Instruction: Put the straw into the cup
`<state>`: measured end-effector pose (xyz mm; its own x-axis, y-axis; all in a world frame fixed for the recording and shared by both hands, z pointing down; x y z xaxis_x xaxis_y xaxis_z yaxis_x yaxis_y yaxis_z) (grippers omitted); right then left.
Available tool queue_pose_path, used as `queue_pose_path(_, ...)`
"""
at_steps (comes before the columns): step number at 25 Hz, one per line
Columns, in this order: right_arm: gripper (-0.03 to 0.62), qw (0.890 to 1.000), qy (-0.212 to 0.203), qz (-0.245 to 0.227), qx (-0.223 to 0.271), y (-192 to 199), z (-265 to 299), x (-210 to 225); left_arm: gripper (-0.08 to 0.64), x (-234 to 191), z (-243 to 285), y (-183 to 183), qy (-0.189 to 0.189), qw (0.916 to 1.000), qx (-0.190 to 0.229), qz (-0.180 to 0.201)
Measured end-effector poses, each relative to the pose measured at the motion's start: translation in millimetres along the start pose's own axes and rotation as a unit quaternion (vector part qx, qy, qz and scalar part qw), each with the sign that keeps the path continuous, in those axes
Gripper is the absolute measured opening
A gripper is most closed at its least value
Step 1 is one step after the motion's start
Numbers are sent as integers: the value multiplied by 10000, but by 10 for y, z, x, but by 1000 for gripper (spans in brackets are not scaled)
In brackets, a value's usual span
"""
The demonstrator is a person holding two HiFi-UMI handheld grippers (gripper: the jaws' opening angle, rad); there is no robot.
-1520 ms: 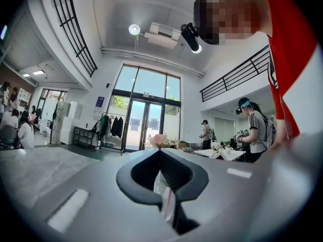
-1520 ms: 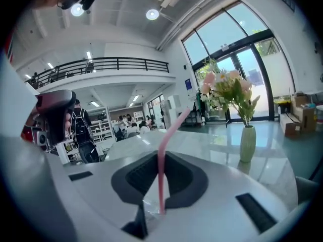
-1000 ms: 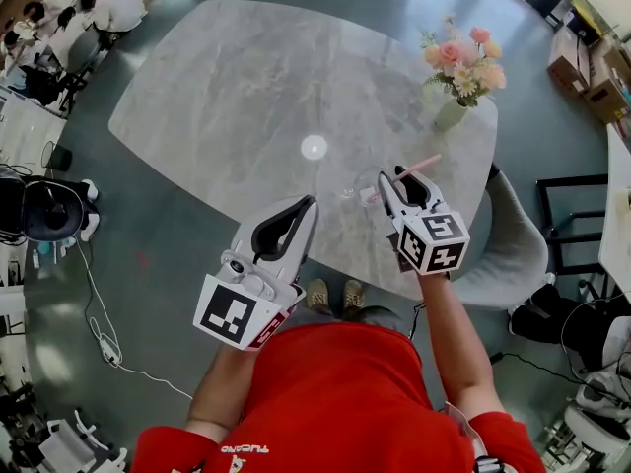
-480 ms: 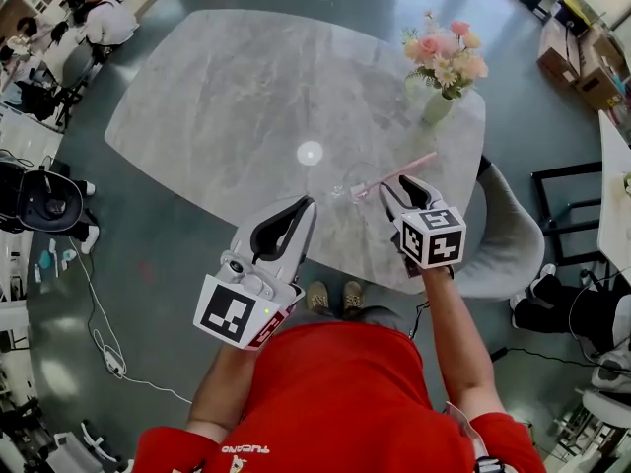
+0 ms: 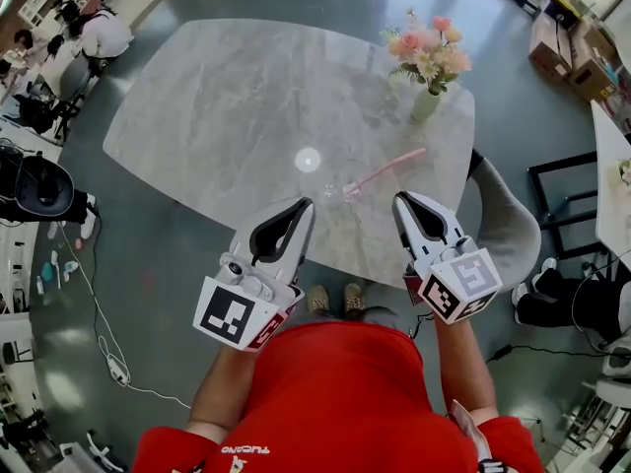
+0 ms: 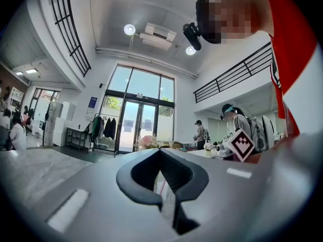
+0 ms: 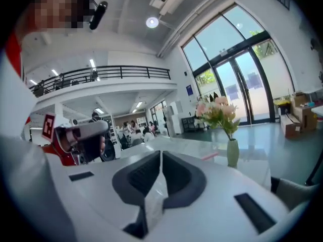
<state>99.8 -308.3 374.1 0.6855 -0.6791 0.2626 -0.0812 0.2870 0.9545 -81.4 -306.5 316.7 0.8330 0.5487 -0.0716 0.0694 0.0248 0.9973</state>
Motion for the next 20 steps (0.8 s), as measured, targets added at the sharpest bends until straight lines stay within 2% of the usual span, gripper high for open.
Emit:
queue_pose_path(4, 2, 9987, -116, -435, 238, -286, -121, -297, 5, 82, -23, -31, 85, 10000, 20, 15)
queue_pose_path(7, 2, 9973, -235, -575, 382, -377, -176, -451, 5, 143, -39, -31, 141, 9999, 28, 30)
queue_pose_path(20, 2, 9937, -646, -668, 631, -490, -289, -876, 5, 244, -190, -39, 194, 9997, 31, 128)
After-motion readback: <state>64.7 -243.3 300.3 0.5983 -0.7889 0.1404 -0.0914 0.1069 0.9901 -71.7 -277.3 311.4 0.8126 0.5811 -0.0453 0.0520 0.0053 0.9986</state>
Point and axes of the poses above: the fingertips, and each gripper's own axes: z forward along the fingers, x to its right, y out of its underside, the point moved 4 cm from there along -z, backward along the fingers, and after that the axes turned 15 degrees about -y, right-handed, at the moved point
